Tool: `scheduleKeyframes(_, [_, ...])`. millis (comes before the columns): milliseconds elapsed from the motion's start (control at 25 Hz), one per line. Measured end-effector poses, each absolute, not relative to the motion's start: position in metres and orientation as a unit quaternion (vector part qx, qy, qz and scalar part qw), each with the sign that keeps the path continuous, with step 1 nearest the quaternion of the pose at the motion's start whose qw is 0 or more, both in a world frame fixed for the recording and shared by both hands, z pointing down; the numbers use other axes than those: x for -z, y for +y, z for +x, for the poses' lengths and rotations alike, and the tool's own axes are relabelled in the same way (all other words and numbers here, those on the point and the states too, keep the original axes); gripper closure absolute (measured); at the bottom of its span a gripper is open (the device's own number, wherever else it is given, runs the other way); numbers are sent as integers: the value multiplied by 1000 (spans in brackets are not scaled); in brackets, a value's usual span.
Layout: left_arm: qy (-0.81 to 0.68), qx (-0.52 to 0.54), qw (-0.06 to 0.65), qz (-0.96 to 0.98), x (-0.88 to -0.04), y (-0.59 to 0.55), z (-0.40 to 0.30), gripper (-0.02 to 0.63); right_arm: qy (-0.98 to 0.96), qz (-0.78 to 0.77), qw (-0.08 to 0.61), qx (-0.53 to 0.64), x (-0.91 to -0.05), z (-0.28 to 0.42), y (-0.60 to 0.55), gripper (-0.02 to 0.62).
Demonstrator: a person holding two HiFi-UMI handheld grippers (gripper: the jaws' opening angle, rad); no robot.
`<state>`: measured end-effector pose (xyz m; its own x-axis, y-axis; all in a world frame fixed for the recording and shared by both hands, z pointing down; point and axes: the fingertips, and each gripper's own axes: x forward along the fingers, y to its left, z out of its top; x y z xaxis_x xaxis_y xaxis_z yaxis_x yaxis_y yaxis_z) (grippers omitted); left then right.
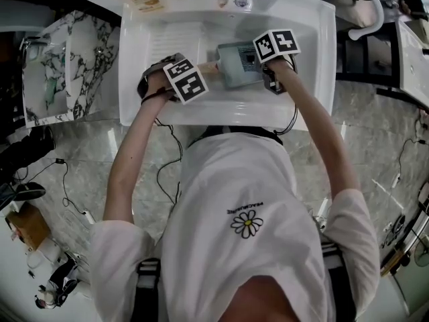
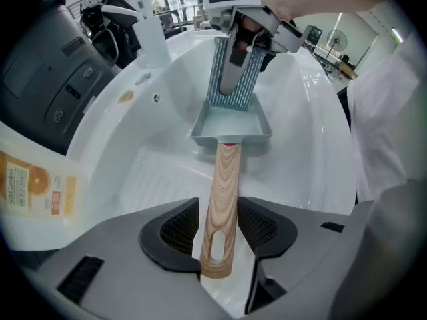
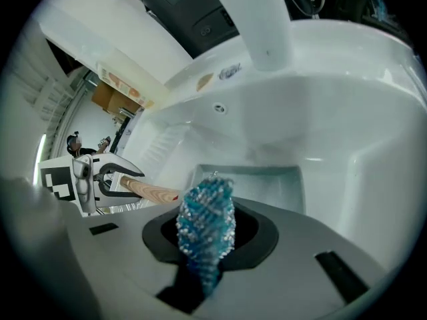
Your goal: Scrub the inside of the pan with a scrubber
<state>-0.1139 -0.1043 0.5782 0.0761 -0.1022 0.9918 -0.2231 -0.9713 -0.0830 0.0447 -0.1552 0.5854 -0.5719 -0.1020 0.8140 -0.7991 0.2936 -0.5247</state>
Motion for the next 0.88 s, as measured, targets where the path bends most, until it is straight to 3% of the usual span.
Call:
scheduleKeyframes(480, [-163, -680, 69, 711, -558, -114, -169, 411, -774, 345, 303, -436, -522, 59, -184, 528])
scheduleKeyframes(880, [-236, -639, 50, 730, -511, -154, -175, 419, -790, 368, 267, -412, -489, 67, -201, 528])
